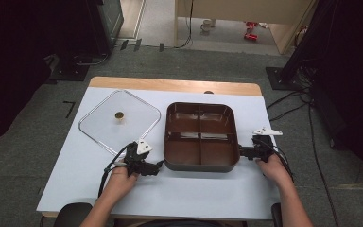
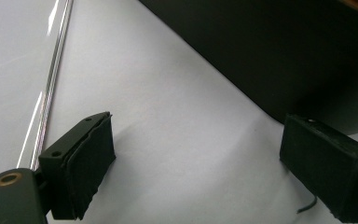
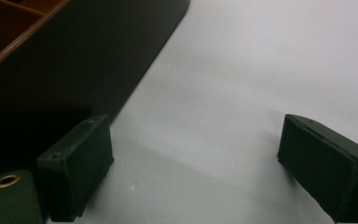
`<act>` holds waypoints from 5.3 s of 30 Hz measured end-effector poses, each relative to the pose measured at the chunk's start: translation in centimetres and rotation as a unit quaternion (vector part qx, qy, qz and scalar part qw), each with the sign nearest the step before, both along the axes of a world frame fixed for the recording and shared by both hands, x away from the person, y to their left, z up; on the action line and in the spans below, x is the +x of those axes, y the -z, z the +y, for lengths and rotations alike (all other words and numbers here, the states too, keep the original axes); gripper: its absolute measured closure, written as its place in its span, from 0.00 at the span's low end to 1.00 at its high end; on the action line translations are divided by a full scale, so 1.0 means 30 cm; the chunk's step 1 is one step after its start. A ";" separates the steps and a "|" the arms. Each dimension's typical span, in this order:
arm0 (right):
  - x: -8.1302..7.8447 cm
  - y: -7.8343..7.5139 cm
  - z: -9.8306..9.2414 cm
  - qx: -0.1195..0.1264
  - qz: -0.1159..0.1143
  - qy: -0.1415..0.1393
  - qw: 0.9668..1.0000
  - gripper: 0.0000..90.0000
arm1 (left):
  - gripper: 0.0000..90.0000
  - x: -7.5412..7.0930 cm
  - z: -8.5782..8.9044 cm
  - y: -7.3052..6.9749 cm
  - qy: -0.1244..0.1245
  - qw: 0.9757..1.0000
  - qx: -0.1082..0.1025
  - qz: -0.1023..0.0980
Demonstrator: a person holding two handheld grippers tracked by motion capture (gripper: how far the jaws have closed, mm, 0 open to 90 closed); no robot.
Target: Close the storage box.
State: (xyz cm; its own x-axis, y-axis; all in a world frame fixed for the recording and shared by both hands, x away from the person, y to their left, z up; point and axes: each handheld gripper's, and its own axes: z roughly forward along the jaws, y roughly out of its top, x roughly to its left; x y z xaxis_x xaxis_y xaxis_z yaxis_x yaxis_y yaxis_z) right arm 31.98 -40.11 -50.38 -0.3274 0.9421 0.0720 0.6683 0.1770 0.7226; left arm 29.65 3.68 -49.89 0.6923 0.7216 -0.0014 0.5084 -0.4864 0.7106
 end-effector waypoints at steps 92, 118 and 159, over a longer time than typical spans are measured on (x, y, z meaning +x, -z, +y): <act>0.001 0.001 -0.002 0.002 -0.001 -0.002 1.000 0.10 | 0.37 0.472 0.339 -0.118 -0.171 0.984 -0.028 0.037; 0.000 0.000 0.000 0.000 -0.001 0.000 1.000 0.11 | 0.66 0.474 0.346 -0.092 -0.188 0.982 0.000 0.035; 0.000 0.000 0.000 -0.001 -0.001 0.000 1.000 0.11 | 0.66 0.359 0.200 -0.398 -0.058 0.995 -0.080 0.013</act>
